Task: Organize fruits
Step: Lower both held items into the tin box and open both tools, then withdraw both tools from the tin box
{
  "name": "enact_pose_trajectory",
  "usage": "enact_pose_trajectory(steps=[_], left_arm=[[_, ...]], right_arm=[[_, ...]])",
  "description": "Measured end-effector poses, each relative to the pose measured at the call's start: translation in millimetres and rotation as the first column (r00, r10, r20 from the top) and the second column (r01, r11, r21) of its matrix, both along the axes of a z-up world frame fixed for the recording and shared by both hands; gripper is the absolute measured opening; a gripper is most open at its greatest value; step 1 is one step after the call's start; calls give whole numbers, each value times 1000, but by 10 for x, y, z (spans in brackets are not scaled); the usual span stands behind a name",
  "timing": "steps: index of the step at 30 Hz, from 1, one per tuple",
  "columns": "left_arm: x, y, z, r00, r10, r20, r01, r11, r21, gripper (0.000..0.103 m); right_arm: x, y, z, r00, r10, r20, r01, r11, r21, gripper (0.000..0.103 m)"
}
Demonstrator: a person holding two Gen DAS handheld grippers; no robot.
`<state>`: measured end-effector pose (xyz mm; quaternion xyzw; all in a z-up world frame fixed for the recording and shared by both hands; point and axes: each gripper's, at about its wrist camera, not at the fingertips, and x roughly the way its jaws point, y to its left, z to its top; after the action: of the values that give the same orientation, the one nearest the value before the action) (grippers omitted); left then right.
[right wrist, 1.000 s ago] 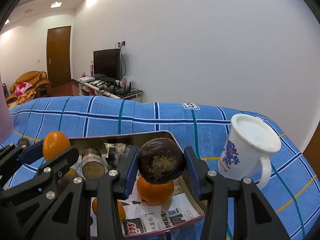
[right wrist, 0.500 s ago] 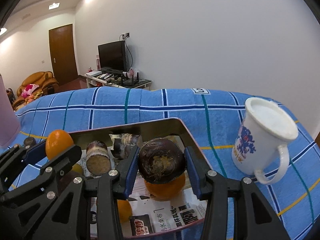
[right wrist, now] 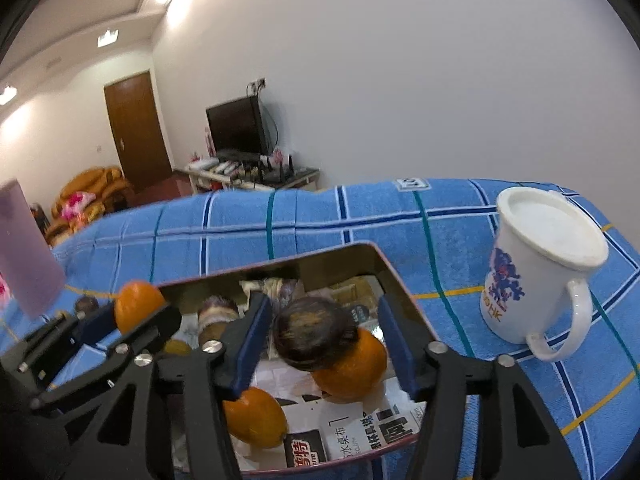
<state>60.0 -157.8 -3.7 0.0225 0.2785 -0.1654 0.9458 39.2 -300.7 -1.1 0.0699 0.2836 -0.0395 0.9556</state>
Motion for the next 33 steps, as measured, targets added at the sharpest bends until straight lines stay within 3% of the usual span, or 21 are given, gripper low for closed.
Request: enact_pose_trajectory(steps=[3,6,9,15,19,33], left_arm=[[-46,-25,15,1000,-7,27,7,1000,15,69],[-131,-52,47,997,-12,75,9,999,32,81],[-198,-46,68,994,1,109,-5,999,38,102],[-248,60,79,991,50,125,-52,998,18,103],[-254,146,84,989,82,121,-83,997,3,103],[-328,335,109,964,170,204,-179,983,28,103]], right_arm=[[-56,-68,44,999,-20,42,18,999,42,82],[-103,-114,60,998,-16,68,9,995,99,83],[-113,-94,78,997,-25,76,19,997,77,83],[-239,-87,169,987,-60,152,53,997,53,84],[-317,-58,196,973,-102,206,96,995,35,90],[-494,150,251,937,-89,339,131,986,-102,90]])
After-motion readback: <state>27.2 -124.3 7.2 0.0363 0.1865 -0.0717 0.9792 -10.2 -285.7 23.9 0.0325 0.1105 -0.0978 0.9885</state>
